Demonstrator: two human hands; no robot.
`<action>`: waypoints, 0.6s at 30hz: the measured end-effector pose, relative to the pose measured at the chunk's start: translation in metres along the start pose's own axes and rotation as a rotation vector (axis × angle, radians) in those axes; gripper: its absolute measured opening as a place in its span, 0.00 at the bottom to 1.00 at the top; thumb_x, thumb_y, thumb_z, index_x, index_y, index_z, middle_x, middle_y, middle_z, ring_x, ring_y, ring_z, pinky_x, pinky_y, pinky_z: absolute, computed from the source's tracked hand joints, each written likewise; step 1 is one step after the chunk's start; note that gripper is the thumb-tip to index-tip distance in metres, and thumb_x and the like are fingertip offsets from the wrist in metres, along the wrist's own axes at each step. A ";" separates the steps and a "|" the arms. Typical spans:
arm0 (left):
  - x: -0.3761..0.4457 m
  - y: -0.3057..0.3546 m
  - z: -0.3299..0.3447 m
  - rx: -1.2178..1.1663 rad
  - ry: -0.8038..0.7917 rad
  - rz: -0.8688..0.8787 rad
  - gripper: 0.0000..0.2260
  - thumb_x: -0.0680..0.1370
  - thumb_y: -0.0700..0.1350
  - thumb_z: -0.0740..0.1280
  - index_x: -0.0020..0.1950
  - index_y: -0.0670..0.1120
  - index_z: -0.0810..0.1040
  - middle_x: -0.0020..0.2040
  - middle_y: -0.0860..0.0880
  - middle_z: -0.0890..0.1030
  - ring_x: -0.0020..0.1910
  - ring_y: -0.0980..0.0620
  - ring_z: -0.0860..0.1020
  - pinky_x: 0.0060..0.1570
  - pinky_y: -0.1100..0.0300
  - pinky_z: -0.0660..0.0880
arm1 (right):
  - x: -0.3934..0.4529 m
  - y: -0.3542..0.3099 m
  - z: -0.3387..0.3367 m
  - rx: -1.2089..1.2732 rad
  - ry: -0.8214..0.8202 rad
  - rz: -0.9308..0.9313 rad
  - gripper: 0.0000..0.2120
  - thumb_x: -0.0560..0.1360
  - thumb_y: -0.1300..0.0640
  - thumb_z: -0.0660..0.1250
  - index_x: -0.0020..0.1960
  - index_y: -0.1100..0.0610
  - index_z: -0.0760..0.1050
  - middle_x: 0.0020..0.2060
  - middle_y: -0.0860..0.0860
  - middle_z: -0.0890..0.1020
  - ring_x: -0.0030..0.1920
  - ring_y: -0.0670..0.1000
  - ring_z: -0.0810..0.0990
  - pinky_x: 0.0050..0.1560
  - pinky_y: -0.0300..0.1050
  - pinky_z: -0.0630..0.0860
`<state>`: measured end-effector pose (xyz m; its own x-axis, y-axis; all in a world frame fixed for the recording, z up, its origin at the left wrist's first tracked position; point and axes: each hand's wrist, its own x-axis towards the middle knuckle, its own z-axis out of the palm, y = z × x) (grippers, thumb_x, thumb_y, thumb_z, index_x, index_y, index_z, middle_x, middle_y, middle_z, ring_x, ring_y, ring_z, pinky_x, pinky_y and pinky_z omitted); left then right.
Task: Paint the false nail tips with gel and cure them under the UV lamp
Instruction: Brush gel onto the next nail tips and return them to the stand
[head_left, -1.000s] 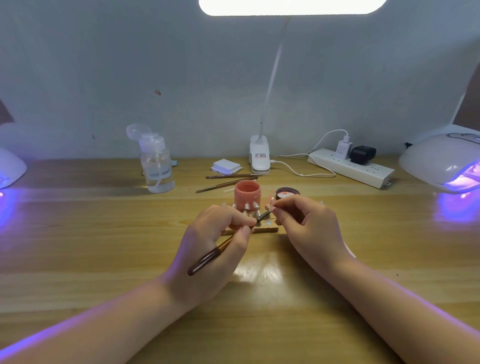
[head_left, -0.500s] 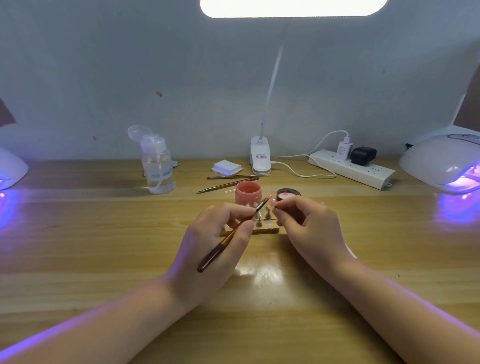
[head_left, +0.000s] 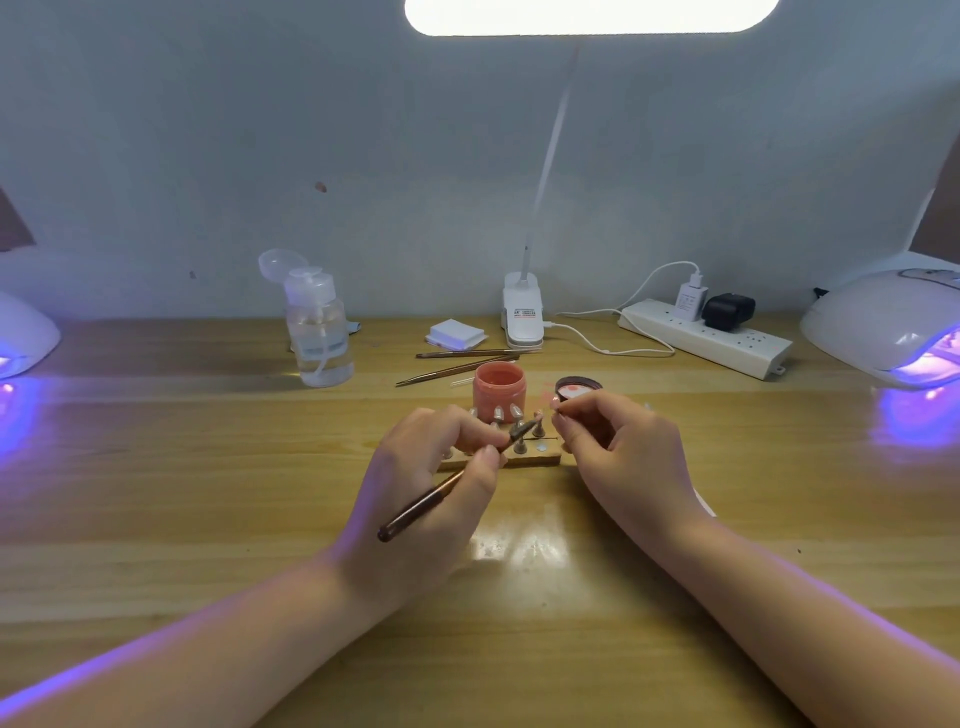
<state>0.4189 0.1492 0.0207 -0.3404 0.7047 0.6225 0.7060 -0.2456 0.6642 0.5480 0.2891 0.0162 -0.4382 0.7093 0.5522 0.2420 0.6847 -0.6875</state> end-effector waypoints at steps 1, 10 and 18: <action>0.000 -0.001 0.000 -0.030 0.021 -0.029 0.08 0.74 0.55 0.61 0.47 0.56 0.78 0.44 0.57 0.82 0.50 0.55 0.78 0.49 0.65 0.71 | 0.000 0.001 0.000 0.005 0.017 0.016 0.03 0.74 0.61 0.71 0.47 0.57 0.82 0.35 0.43 0.81 0.37 0.39 0.78 0.42 0.32 0.72; 0.010 -0.011 0.001 -0.409 0.192 -0.315 0.03 0.78 0.47 0.65 0.50 0.52 0.79 0.45 0.49 0.84 0.45 0.52 0.81 0.41 0.68 0.76 | 0.003 0.004 0.002 0.021 -0.051 0.136 0.02 0.72 0.58 0.72 0.42 0.52 0.83 0.31 0.43 0.80 0.32 0.40 0.75 0.37 0.36 0.70; 0.010 -0.011 0.000 -0.383 0.152 -0.329 0.09 0.74 0.52 0.64 0.52 0.52 0.79 0.47 0.50 0.84 0.45 0.54 0.80 0.40 0.69 0.74 | 0.009 0.007 0.003 -0.174 -0.187 0.143 0.06 0.72 0.50 0.72 0.48 0.48 0.85 0.37 0.47 0.80 0.41 0.46 0.75 0.44 0.47 0.73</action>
<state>0.4078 0.1592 0.0197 -0.6123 0.6879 0.3898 0.2786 -0.2737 0.9206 0.5436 0.2996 0.0152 -0.5365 0.7689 0.3478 0.4511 0.6096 -0.6519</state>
